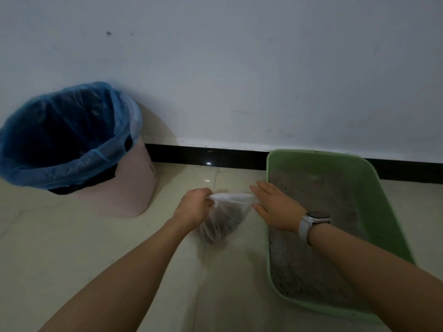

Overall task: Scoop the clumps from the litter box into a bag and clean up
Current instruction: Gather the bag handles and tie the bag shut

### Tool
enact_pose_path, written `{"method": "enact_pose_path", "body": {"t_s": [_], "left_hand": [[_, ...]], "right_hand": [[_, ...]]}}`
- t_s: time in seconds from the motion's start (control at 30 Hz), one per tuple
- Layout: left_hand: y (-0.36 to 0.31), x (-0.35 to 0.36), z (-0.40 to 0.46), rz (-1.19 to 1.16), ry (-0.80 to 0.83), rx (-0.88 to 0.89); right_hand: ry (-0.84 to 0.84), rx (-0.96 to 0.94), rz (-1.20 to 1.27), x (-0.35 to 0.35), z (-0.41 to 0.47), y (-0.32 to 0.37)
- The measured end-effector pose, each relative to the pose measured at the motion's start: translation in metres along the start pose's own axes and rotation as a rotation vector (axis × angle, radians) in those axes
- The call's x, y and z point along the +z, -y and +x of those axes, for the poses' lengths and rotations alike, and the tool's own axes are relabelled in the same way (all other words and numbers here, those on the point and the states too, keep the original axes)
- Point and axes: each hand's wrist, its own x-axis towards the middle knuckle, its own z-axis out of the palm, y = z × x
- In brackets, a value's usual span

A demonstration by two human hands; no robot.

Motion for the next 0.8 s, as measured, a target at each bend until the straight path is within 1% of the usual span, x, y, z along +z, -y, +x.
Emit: {"method": "enact_pose_path", "body": {"t_s": [0.1, 0.2, 0.27, 0.33, 0.43, 0.5, 0.57, 0.67, 0.73, 0.8], "left_hand": [[-0.008, -0.045, -0.005, -0.08, -0.152, 0.027], [-0.017, -0.087, -0.012, -0.184, -0.343, 0.053], [-0.02, -0.115, -0.02, -0.243, -0.47, 0.046], [-0.02, -0.144, -0.025, -0.304, -0.569, 0.052], [-0.017, -0.194, -0.031, -0.496, -0.726, 0.07], [-0.014, -0.226, -0.035, -0.606, -0.834, 0.073], [-0.007, -0.252, -0.037, -0.641, -0.939, 0.077], [0.014, -0.28, -0.036, -0.65, -1.046, 0.032], [0.035, -0.287, -0.03, -0.604, -1.034, -0.023], [0.062, -0.284, -0.02, -0.548, -0.976, -0.092]], "right_hand": [[-0.139, -0.078, 0.1, -0.023, 0.008, 0.024], [-0.313, -0.172, 0.236, -0.047, 0.013, 0.06], [-0.399, -0.251, 0.27, -0.062, 0.019, 0.087], [-0.414, -0.311, 0.29, -0.076, 0.026, 0.114], [-0.408, -0.431, 0.344, -0.096, 0.037, 0.152], [-0.433, -0.461, 0.361, -0.11, 0.043, 0.173], [-0.459, -0.498, 0.341, -0.125, 0.048, 0.191], [-0.444, -0.512, 0.156, -0.141, 0.063, 0.21], [-0.441, -0.5, 0.04, -0.146, 0.079, 0.22], [-0.425, -0.473, -0.041, -0.147, 0.095, 0.227]]}}
